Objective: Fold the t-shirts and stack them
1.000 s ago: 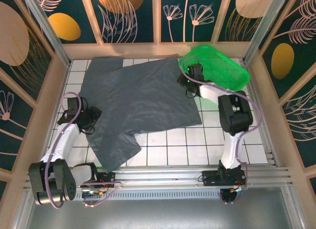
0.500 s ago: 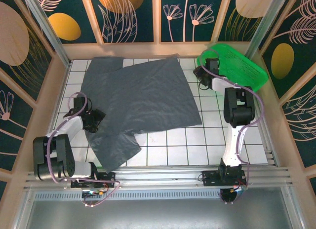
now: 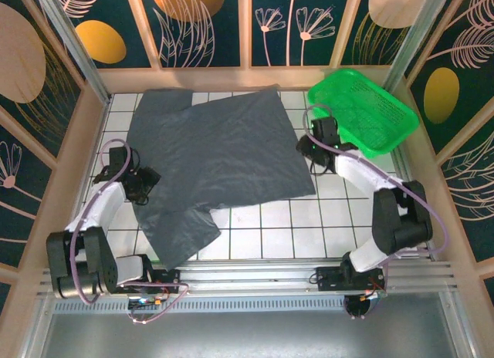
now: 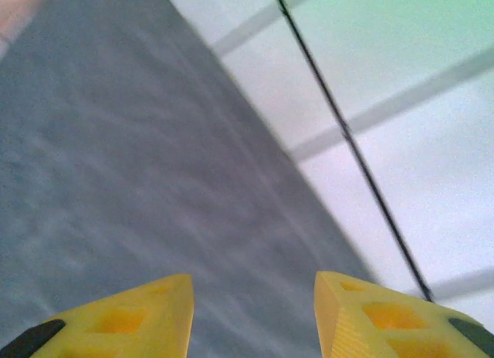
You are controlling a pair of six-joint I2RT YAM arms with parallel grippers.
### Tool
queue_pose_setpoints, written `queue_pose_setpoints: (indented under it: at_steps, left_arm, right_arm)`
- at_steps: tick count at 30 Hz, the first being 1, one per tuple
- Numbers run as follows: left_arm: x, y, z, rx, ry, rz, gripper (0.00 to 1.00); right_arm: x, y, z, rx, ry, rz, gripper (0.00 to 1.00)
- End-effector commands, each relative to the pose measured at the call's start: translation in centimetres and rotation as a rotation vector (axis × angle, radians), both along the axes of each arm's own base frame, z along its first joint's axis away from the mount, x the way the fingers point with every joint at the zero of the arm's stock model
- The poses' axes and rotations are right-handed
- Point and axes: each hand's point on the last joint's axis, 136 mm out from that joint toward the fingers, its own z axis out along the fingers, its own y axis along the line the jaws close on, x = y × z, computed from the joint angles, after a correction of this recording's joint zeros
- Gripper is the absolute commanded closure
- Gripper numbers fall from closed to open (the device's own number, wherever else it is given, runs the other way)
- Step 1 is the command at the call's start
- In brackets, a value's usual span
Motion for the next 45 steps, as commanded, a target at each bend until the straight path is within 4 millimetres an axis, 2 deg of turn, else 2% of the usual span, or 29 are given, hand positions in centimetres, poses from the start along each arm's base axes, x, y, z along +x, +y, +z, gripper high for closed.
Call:
queue_pose_setpoints:
  at_steps: [1, 4, 8, 11, 17, 19, 22, 25, 27, 31, 35, 42, 45]
  left_arm:
    - [-4.7, -1.2, -1.9, -0.003, 0.142, -0.046, 0.46]
    - [-5.5, -2.2, -2.5, 0.01, 0.167, -0.085, 0.47]
    - [-5.5, -3.7, -3.2, 0.003, 0.188, -0.129, 0.47]
    - [-5.4, -4.1, -3.0, 0.0, 0.182, -0.131, 0.46]
    - [-5.9, -4.1, -2.3, -0.007, 0.165, -0.112, 0.46]
    - [-6.1, -4.3, -1.9, -0.015, 0.157, -0.112, 0.47]
    - [-6.7, -4.7, -1.6, -0.03, 0.167, -0.127, 0.47]
    - [-8.0, -5.7, -2.0, -0.037, 0.217, -0.182, 0.47]
    - [-9.2, -6.7, -2.6, -0.039, 0.255, -0.23, 0.49]
    - [-11.7, -9.8, -4.1, -0.061, 0.32, -0.347, 0.54]
    - [-14.9, -12.1, -4.9, -0.024, 0.4, -0.432, 0.54]
    - [-19.2, -14.1, -5.5, 0.01, 0.468, -0.482, 0.55]
    - [-20.4, -14.5, -5.8, 0.037, 0.506, -0.502, 0.54]
  right_arm:
    - [-6.2, -2.7, -3.8, -0.124, 0.198, -0.001, 0.54]
    - [-7.7, -2.2, -5.4, -0.097, 0.245, 0.032, 0.53]
    - [-7.4, -1.2, -7.2, -0.125, 0.277, 0.084, 0.52]
    - [-7.8, -1.4, -8.7, -0.157, 0.338, 0.085, 0.54]
    - [-8.7, -2.3, -9.9, -0.205, 0.385, 0.063, 0.58]
    - [-8.4, -2.3, -10.1, -0.202, 0.379, 0.057, 0.63]
    - [-7.2, -2.1, -10.2, -0.198, 0.373, 0.05, 0.82]
    - [-6.3, -3.9, -10.3, -0.208, 0.382, -0.026, 1.0]
    - [-5.7, -6.3, -9.9, -0.214, 0.37, -0.11, 1.0]
    - [-4.4, -8.7, -9.7, -0.178, 0.362, -0.171, 1.0]
    - [-2.9, -9.5, -9.6, -0.171, 0.362, -0.168, 1.0]
    - [-1.6, -9.5, -9.7, -0.149, 0.36, -0.166, 1.0]
    - [-1.3, -9.3, -9.7, -0.139, 0.359, -0.163, 1.0]
